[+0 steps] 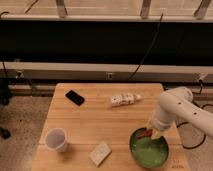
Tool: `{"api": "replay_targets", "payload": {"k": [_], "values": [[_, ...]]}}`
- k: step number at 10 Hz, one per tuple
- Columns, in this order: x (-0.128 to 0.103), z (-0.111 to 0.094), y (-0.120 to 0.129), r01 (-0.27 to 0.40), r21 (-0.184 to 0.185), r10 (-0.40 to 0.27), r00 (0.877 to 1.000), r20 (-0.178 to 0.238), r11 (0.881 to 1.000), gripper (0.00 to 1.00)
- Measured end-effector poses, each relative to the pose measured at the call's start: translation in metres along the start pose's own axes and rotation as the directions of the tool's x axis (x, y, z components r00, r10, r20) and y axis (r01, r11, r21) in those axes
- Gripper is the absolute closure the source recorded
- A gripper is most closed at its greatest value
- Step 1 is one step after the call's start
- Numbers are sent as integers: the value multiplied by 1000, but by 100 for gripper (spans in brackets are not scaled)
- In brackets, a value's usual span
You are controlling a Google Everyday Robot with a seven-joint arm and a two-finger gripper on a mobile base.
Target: Place the pepper in the ceramic bowl
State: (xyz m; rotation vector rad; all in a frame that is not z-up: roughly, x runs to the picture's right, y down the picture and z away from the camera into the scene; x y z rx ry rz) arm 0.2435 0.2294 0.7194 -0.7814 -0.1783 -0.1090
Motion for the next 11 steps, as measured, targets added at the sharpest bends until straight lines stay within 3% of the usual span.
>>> {"api": "replay_targets", "payload": {"k": [2, 3, 11], "values": [[1, 2, 2, -10, -16, 10, 1000, -1, 1000, 24], [2, 4, 3, -13, -21, 13, 1000, -1, 1000, 20], [8, 3, 1, -22, -13, 22, 1000, 14, 1000, 20]]}}
